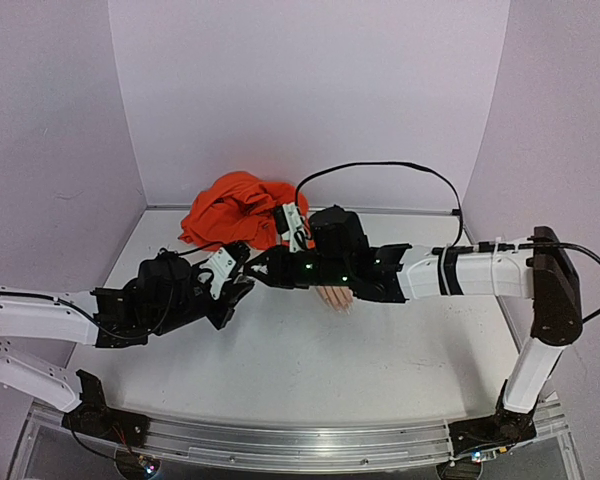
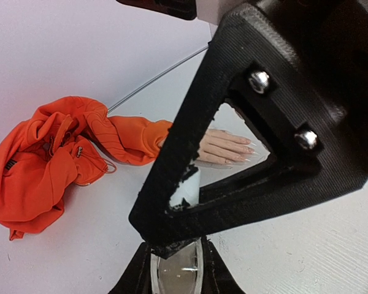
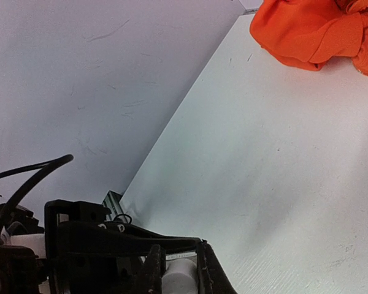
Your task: Paint the nails
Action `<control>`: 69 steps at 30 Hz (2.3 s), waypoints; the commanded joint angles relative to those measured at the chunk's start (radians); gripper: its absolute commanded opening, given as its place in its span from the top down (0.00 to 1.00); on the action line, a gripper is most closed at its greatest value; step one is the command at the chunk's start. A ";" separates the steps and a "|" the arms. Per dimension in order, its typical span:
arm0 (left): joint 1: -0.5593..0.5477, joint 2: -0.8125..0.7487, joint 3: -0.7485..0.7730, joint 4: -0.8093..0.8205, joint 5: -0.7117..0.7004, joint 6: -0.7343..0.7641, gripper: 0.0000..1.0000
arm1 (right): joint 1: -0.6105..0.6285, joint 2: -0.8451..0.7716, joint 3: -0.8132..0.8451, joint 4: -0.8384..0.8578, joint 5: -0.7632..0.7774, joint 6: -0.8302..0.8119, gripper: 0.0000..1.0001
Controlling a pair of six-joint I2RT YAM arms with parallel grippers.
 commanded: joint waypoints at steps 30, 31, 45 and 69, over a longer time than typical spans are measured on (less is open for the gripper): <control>0.039 -0.060 0.003 0.060 0.081 0.019 1.00 | -0.006 -0.271 -0.192 -0.073 0.019 -0.279 0.19; 0.031 -0.043 0.016 0.060 0.045 0.026 1.00 | -0.006 -0.262 -0.184 -0.070 0.043 -0.236 0.19; -0.011 0.024 0.050 0.067 -0.063 0.046 1.00 | -0.006 -0.010 0.061 -0.055 0.045 -0.035 0.45; 0.129 -0.029 0.130 0.114 1.537 -0.262 1.00 | 0.001 -0.160 -0.237 0.105 -0.956 -0.580 1.00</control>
